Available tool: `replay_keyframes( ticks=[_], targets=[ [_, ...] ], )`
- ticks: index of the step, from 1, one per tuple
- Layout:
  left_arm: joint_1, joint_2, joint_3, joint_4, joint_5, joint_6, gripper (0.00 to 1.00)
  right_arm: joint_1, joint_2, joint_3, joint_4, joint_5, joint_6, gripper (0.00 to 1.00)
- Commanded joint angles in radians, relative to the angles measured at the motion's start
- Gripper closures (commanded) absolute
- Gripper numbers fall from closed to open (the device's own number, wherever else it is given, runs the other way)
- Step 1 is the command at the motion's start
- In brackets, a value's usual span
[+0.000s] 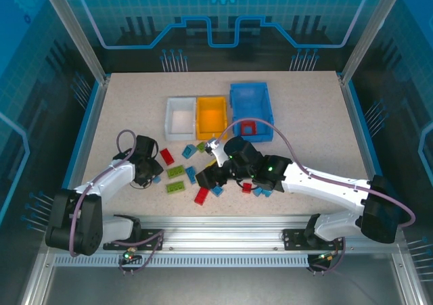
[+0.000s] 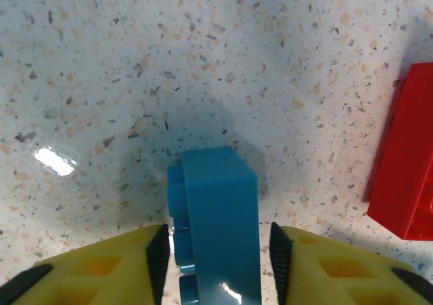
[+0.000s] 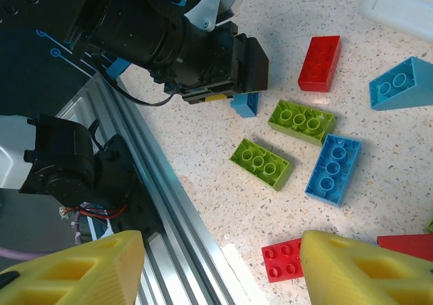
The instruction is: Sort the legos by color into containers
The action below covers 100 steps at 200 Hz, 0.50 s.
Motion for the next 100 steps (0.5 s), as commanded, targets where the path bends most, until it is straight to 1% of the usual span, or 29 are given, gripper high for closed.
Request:
replay_keyframes(
  ticks=[1, 20, 32, 51, 63, 79, 100],
  targets=[
    [0.009, -0.006, -0.018, 0.024, 0.014, 0.020, 0.61, 0.013, 0.004, 0.018, 0.020, -0.004, 0.013, 0.36],
    [0.009, -0.028, -0.010, 0.014, 0.008, 0.041, 0.66, 0.013, 0.001, 0.024, 0.010, 0.010, 0.014, 0.37],
    [0.002, -0.060, 0.013, -0.012, -0.005, 0.067, 0.69, 0.013, -0.010, 0.027, -0.004, 0.044, 0.017, 0.38],
    [-0.078, -0.143, 0.087, -0.072, -0.106, 0.120, 0.70, 0.012, -0.047, 0.012, -0.007, 0.147, 0.032, 0.39],
    [-0.120, -0.171, 0.137, -0.079, -0.124, 0.156, 0.70, 0.005, -0.079, -0.023, 0.034, 0.214, 0.051, 0.39],
    [-0.146, -0.140, 0.218, -0.085, -0.113, 0.193, 0.70, -0.008, -0.106, -0.074, 0.132, 0.292, 0.072, 0.37],
    [-0.150, -0.033, 0.319, -0.056, -0.062, 0.248, 0.70, -0.020, -0.098, -0.105, 0.229, 0.337, 0.076, 0.37]
  ],
)
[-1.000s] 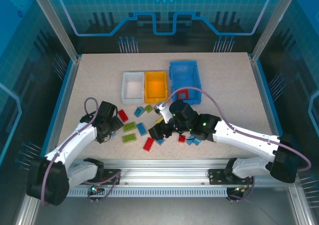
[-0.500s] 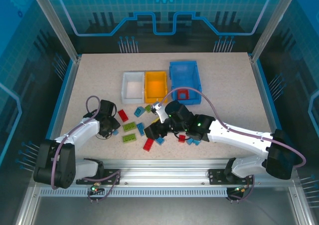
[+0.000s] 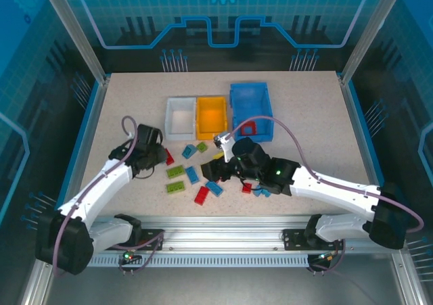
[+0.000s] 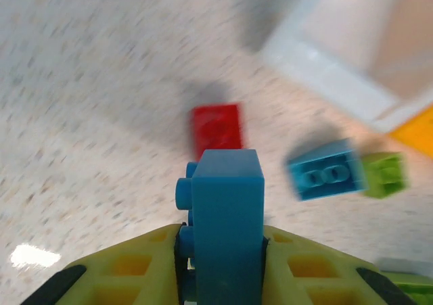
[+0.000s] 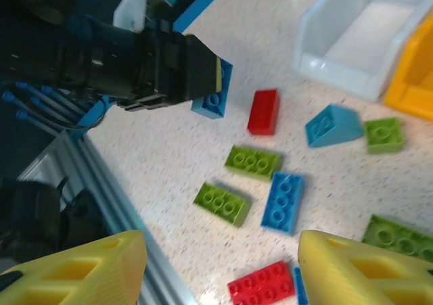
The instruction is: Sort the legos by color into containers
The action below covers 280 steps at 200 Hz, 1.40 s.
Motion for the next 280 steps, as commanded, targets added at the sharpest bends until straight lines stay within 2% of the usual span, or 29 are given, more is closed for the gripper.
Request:
replay_keyframes(
  ticks=[1, 50, 101, 130, 155, 202, 220, 233, 251, 280],
  targets=[
    [-0.009, 0.093, 0.104, 0.006, 0.012, 0.101, 0.70, -0.016, -0.003, -0.034, 0.143, 0.125, 0.030, 0.37],
    [-0.008, 0.387, 0.388, 0.010, 0.010, 0.221, 0.70, -0.033, 0.059, 0.064, 0.105, 0.139, 0.032, 0.37],
    [-0.007, 0.665, 0.609, -0.036, -0.029, 0.285, 0.70, -0.039, 0.035, 0.035, 0.081, 0.153, 0.064, 0.37],
    [-0.007, 0.756, 0.669, -0.051, -0.046, 0.299, 0.70, -0.051, 0.005, 0.007, 0.064, 0.159, 0.071, 0.36],
    [-0.008, 0.802, 0.693, -0.061, -0.038, 0.298, 0.66, -0.065, -0.013, -0.006, 0.034, 0.164, 0.082, 0.36],
    [-0.010, 0.796, 0.684, -0.067, -0.028, 0.290, 0.48, -0.099, -0.051, -0.033, -0.034, 0.175, 0.103, 0.35],
    [-0.015, 0.754, 0.684, -0.072, -0.028, 0.287, 0.46, -0.110, -0.077, -0.021, -0.101, 0.216, 0.111, 0.35],
    [-0.028, 0.699, 0.684, -0.077, -0.028, 0.283, 0.44, -0.116, -0.099, 0.019, -0.250, 0.334, 0.180, 0.35],
    [-0.074, 0.591, 0.672, -0.070, -0.023, 0.267, 0.38, -0.160, -0.114, 0.057, -0.535, 0.461, 0.368, 0.34],
    [-0.204, 0.387, 0.569, -0.003, 0.018, 0.243, 0.30, -0.270, -0.161, -0.028, -0.755, 0.424, 0.532, 0.35]
  ],
)
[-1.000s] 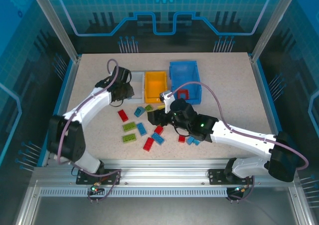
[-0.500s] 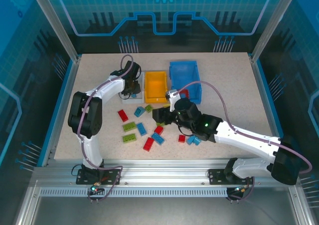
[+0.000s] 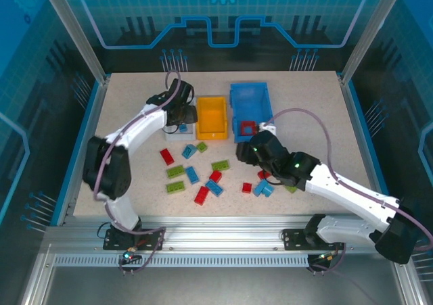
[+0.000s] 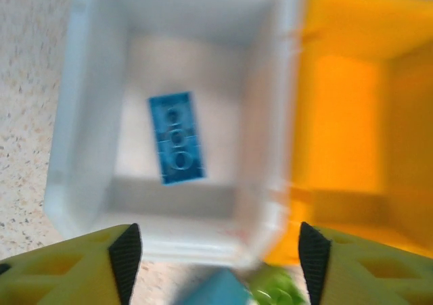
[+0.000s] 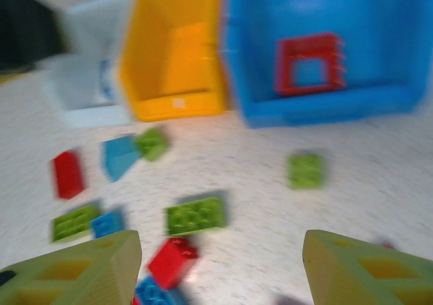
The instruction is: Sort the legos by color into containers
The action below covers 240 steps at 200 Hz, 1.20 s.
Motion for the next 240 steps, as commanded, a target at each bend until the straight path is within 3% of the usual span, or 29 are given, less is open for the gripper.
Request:
replay_keyframes(
  ticks=[1, 43, 69, 98, 129, 168, 202, 240],
  targets=[
    [-0.112, -0.208, -0.066, 0.045, 0.040, -0.034, 0.29, -0.080, -0.046, -0.054, -0.318, 0.055, 0.202, 0.35],
    [-0.342, -0.399, -0.280, 0.176, 0.083, -0.151, 0.28, -0.254, -0.153, -0.201, -0.416, -0.090, 0.198, 0.35],
    [-0.467, -0.467, -0.415, 0.288, 0.089, -0.238, 0.28, -0.291, -0.168, -0.280, -0.393, -0.174, 0.217, 0.34],
    [-0.567, -0.498, -0.491, 0.323, 0.050, -0.290, 0.27, -0.310, -0.149, -0.335, -0.326, -0.242, 0.259, 0.27],
    [-0.619, -0.504, -0.512, 0.326, 0.027, -0.307, 0.27, -0.342, -0.088, -0.332, -0.302, -0.258, 0.223, 0.25],
    [-0.620, -0.516, -0.512, 0.318, 0.025, -0.303, 0.28, -0.331, -0.011, -0.322, -0.356, -0.246, 0.136, 0.27],
    [-0.620, -0.514, -0.488, 0.321, 0.022, -0.294, 0.28, -0.339, 0.014, -0.318, -0.361, -0.164, 0.085, 0.27],
    [-0.620, -0.513, -0.470, 0.315, 0.025, -0.292, 0.28, -0.409, 0.183, -0.273, -0.287, -0.198, -0.023, 0.27]
  ],
)
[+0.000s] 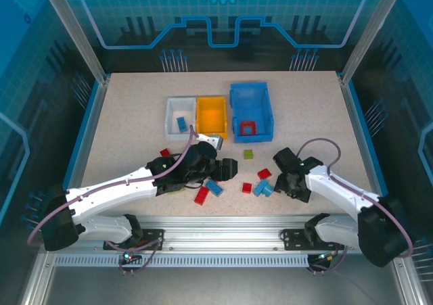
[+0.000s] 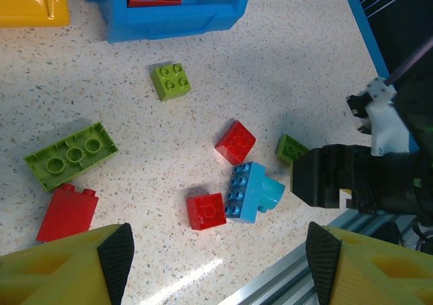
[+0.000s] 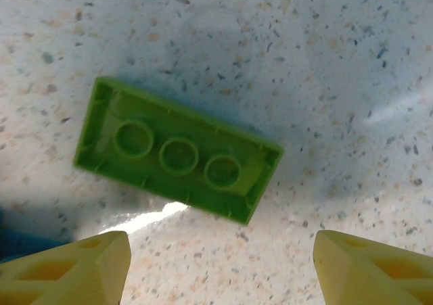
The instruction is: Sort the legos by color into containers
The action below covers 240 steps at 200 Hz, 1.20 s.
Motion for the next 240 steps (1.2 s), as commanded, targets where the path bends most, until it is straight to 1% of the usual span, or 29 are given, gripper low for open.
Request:
replay_keyframes(
  ticks=[1, 25, 40, 67, 81, 109, 139, 176, 201, 223, 240],
  targets=[
    [-0.005, -0.018, 0.033, 0.011, -0.019, -0.006, 0.28, -0.048, 0.091, 0.039, 0.037, 0.001, -0.095, 0.27],
    [-0.005, -0.033, 0.028, 0.011, -0.022, -0.011, 0.28, -0.092, 0.141, 0.064, 0.061, -0.001, -0.142, 0.28],
    [-0.003, -0.038, 0.024, 0.010, -0.023, -0.013, 0.28, -0.147, 0.150, 0.072, 0.086, -0.021, -0.174, 0.33],
    [-0.005, -0.039, 0.029, 0.010, -0.018, -0.013, 0.28, -0.236, 0.180, 0.121, 0.097, -0.053, -0.230, 0.33],
    [-0.005, -0.038, 0.031, 0.012, -0.020, -0.013, 0.28, -0.278, 0.215, 0.138, 0.112, -0.092, -0.259, 0.33],
    [-0.005, -0.037, 0.032, 0.013, -0.015, -0.015, 0.28, -0.349, 0.258, 0.137, 0.150, -0.171, -0.288, 0.38],
    [-0.005, -0.039, 0.031, 0.010, -0.013, -0.019, 0.28, -0.353, 0.259, 0.110, 0.179, -0.216, -0.272, 0.43],
    [-0.005, -0.048, 0.016, 0.032, -0.008, -0.027, 0.28, -0.353, 0.273, 0.093, 0.212, -0.245, -0.246, 0.60],
    [-0.005, -0.068, 0.003, 0.035, -0.012, -0.036, 0.28, -0.342, 0.235, 0.091, 0.217, -0.231, -0.227, 0.68],
    [-0.005, -0.097, 0.005, 0.011, -0.038, -0.035, 0.28, -0.300, 0.147, 0.092, 0.205, -0.186, -0.204, 0.71],
    [0.001, -0.133, 0.015, -0.034, -0.082, -0.033, 0.27, -0.211, 0.063, 0.119, 0.191, -0.144, -0.190, 0.72]
  ],
)
